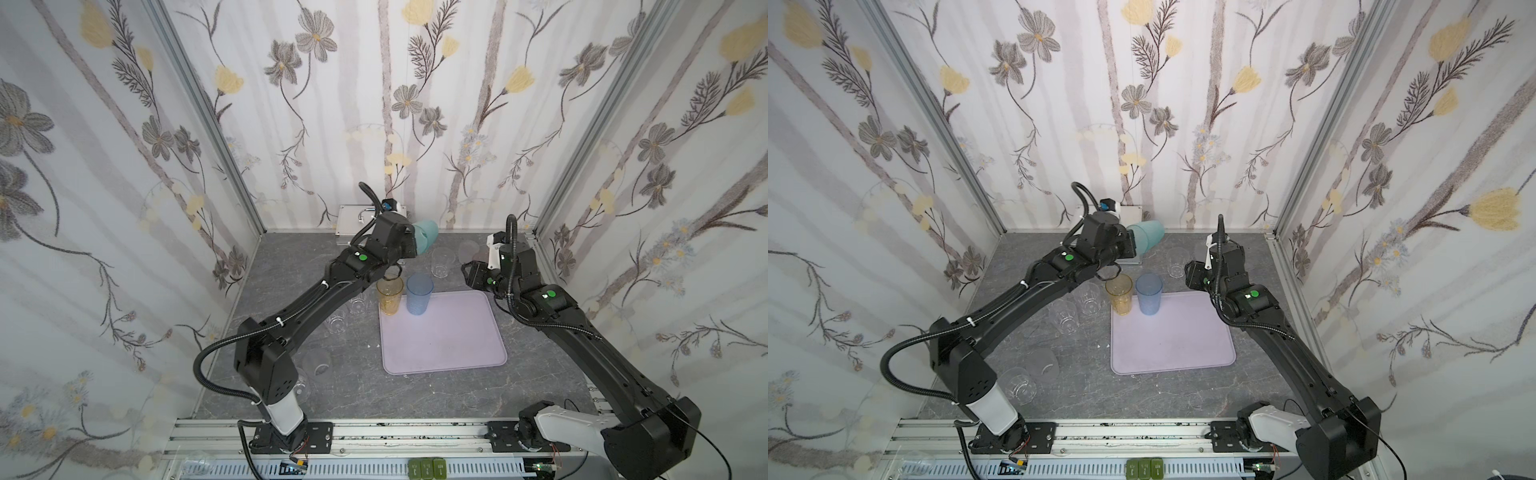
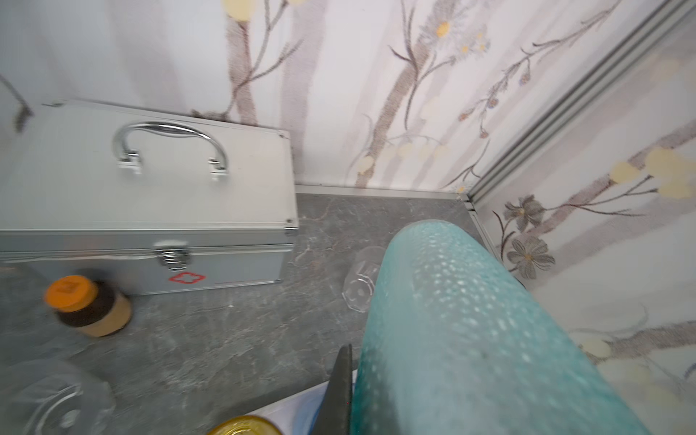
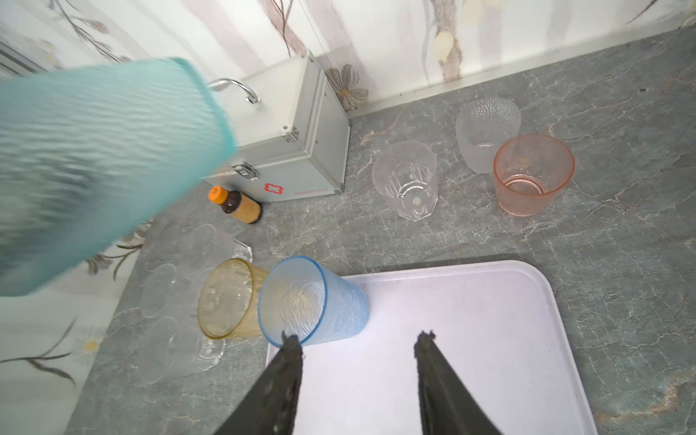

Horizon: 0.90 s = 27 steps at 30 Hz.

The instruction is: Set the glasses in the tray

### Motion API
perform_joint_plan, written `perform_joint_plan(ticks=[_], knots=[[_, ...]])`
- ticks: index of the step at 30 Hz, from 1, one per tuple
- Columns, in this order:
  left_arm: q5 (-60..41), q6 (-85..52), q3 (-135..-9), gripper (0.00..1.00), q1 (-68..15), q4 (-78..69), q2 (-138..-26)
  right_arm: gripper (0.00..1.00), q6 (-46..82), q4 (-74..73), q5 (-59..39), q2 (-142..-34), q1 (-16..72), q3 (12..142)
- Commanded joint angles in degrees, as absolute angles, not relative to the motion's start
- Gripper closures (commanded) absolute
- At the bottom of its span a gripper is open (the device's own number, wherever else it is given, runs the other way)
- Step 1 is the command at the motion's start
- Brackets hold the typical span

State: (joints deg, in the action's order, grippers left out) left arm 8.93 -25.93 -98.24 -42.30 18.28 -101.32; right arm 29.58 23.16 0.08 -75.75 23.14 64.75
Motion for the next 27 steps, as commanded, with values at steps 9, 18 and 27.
perform_joint_plan(ticks=[9, 18, 27], knots=[[5.91, -28.9, -106.51, 1.0, -48.17, 18.1, -111.37, 0.37, 34.07, 17.78, 1.15, -70.57, 24.17, 65.04], [4.95, -29.84, -106.77, 1.0, -49.74, 18.11, -112.41, 0.37, 33.71, 16.09, 7.41, -74.76, 24.79, 64.09], [4.6, -31.98, -108.33, 0.99, -51.98, 18.1, -114.13, 0.5, 32.28, 18.62, 21.17, -79.3, 24.87, 64.82]])
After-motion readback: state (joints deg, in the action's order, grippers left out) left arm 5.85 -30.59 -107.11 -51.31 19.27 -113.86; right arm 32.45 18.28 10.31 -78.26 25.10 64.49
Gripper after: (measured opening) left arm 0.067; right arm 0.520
